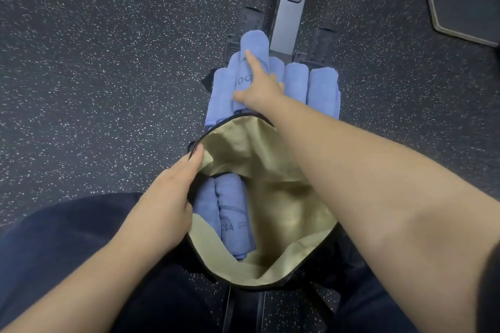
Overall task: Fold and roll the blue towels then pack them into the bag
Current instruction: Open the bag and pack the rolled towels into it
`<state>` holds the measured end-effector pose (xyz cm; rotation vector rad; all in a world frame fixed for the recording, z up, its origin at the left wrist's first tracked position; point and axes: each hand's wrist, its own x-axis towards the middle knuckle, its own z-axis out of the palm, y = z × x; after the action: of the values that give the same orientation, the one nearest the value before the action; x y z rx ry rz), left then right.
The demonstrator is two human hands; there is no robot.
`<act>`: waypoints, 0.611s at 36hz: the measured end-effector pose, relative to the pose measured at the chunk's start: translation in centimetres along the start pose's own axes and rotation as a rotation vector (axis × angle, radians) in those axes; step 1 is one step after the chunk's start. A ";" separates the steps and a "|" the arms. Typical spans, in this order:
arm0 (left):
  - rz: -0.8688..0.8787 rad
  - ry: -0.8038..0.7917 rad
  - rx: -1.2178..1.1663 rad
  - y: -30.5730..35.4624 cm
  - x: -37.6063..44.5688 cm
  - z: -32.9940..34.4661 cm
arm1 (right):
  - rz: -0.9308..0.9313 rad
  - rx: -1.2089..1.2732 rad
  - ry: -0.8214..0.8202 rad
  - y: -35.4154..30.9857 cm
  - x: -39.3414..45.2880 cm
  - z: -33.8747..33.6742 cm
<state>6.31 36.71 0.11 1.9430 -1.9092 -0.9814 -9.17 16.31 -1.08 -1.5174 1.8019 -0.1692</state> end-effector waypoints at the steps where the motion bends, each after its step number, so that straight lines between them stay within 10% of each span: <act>1: 0.001 -0.002 -0.001 -0.1 0.0 0.0 | -0.006 0.011 -0.001 0.2 -0.1 -0.1; 22: -0.007 -0.032 0.022 0.3 0.1 -0.2 | -0.309 0.347 0.210 0.4 -4.7 -2.6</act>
<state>6.15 36.54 0.38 1.9592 -1.9400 -1.0035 -11.01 19.70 2.71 -1.5549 1.5789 -0.7764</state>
